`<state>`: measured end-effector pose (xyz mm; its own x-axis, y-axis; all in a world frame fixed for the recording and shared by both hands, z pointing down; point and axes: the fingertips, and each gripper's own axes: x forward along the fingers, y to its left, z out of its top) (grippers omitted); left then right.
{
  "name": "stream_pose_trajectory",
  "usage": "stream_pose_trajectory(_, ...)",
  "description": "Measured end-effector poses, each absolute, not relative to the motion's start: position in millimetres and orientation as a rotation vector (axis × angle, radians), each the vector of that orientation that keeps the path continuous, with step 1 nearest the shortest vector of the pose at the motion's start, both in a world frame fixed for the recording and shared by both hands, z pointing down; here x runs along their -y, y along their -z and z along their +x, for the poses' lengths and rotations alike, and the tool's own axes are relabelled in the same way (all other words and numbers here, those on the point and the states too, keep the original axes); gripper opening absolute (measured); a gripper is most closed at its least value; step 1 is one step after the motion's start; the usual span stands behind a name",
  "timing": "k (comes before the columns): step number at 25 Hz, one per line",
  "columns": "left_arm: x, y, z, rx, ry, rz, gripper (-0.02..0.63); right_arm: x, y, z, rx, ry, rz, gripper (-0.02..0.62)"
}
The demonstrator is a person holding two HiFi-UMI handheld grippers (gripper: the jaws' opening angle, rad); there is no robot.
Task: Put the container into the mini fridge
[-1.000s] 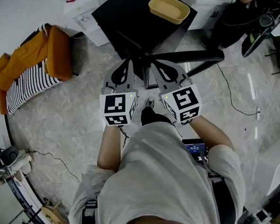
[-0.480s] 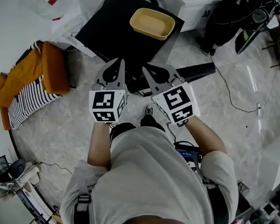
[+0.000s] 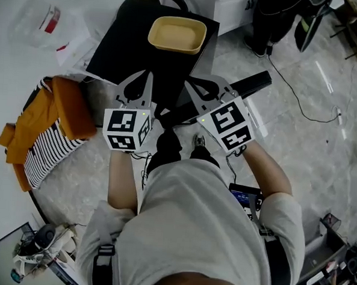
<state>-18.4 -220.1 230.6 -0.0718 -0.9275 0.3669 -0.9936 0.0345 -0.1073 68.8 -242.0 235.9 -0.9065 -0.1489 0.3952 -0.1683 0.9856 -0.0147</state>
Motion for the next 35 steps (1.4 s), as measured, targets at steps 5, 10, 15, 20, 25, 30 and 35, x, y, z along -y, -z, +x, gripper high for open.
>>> stream_pose_trajectory(5,237,-241,-31,1.982,-0.522,2.127,0.012,253,-246,52,2.668,-0.057,0.336,0.040)
stream_pose_trajectory(10,257,-245,-31,1.824,-0.644,2.297,0.012,265,-247,46,2.591,0.002,0.393,0.040)
stream_pose_trajectory(15,272,-250,-43,1.677,-0.731,2.407,0.012,283,-250,34,2.515,0.030,0.455,0.040)
stream_pose_trajectory(20,274,-260,-44,1.408,-0.928,2.550,0.012,293,-248,26,2.414,0.170,0.472,0.041)
stream_pose_trajectory(25,275,-266,-60,1.220,-1.306,2.677,0.012,304,-249,20,2.273,0.302,0.455,0.041)
stream_pose_trajectory(30,283,-267,-61,1.065,-1.459,2.715,0.014,312,-251,21,2.176,0.380,0.470,0.043)
stream_pose_trajectory(35,278,-276,-57,0.860,-1.672,2.728,0.015,311,-262,19,2.064,0.462,0.389,0.129)
